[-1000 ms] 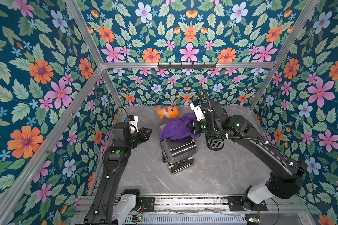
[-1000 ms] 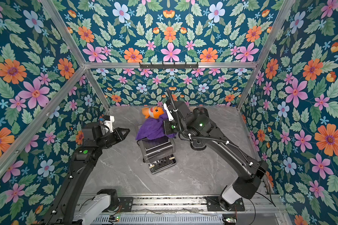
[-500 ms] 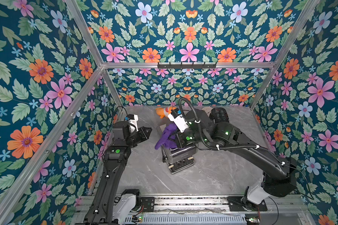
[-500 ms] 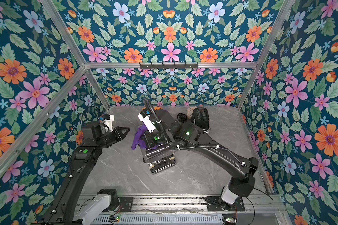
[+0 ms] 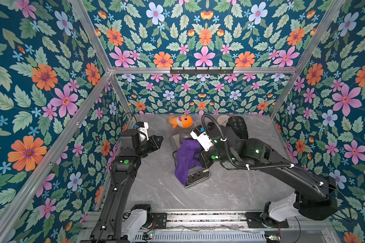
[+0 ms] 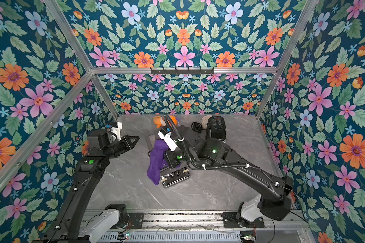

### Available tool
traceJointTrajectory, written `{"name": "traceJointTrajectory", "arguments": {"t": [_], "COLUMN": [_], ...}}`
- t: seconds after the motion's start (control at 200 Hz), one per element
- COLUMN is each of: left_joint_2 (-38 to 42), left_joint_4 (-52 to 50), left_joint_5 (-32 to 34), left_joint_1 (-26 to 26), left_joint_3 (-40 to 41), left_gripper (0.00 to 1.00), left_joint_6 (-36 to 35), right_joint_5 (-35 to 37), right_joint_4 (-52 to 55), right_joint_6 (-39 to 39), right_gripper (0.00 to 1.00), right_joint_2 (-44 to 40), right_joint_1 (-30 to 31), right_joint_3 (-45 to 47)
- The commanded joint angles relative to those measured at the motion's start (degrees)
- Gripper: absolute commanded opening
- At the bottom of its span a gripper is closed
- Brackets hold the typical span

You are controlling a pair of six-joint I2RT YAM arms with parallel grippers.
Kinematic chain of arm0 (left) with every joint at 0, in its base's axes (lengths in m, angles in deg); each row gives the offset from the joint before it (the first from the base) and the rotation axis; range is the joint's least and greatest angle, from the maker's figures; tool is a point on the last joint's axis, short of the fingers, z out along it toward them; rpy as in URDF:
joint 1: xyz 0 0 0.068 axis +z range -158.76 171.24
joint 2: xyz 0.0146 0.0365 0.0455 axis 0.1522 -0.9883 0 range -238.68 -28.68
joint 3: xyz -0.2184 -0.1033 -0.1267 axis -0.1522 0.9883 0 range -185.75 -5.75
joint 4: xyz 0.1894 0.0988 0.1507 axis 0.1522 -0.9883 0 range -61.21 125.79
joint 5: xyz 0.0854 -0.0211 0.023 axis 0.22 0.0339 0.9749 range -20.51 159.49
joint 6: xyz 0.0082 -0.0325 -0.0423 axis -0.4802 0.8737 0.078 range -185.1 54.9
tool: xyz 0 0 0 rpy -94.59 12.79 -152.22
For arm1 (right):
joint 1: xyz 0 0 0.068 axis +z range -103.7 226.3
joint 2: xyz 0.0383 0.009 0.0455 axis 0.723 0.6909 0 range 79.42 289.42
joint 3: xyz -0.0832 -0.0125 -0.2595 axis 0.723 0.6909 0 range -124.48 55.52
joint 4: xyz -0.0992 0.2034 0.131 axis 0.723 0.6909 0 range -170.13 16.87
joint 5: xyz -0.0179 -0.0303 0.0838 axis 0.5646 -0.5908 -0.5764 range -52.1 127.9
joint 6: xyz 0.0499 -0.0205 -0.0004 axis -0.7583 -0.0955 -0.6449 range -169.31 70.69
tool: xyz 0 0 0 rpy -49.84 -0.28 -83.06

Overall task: Wipe the surface of a coffee machine
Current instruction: Wipe the dirt from the surface of the coffee machine, then adjust the cleaning item.

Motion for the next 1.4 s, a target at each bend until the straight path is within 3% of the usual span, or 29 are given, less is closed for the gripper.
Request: {"name": "traceJointTrajectory", "arguments": {"t": [0.0, 0.31, 0.445, 0.58, 0.69, 0.895, 1.09, 1.39], "left_joint_2": [0.2, 1.0, 1.7, 2.5, 3.6, 6.6, 8.6, 7.2], "left_joint_4": [-0.3, 0.8, 4.8, 14.1, 19.5, 34.0, 47.0, 53.1], "left_joint_5": [0.4, 0.1, -5.6, -15.2, -19.0, -23.1, -22.8, -20.9], "left_joint_1": [0.1, 0.1, 0.1, -0.6, -1.9, -5.2, -9.3, -16.7], "left_joint_3": [-0.6, -2.8, -5.8, -5.4, -4.6, -1.2, 1.8, 2.3], "left_gripper": [0.15, 0.15, 0.22, 0.3, 0.39, 0.55, 0.7, 0.71], "left_joint_6": [-1.4, -1.7, -1.6, 2.7, 5.0, 13.1, 18.6, 19.8], "right_joint_5": [4.6, 2.7, -3.1, -4.8, -3.9, -8.9, -16.2, -24.8], "right_joint_4": [-2.6, -10.0, -17.0, -19.3, -19.6, -20.0, -24.5, -31.6], "right_joint_6": [-0.8, 0.7, 1.3, 2.9, 3.0, -6.7, -11.1, -18.4], "right_gripper": [0.0, 0.0, 0.0, 0.0, 0.0, 0.0, 0.0, 0.0], "right_joint_2": [-4.2, -16.3, -17.8, -15.8, -13.2, -8.2, -5.7, -0.8], "right_joint_1": [-0.8, -0.8, -0.8, -0.8, -1.5, -11.2, -14.7, -14.6], "right_joint_3": [4.0, 14.0, 15.5, 12.8, 8.9, -0.6, -4.8, -7.7]}}
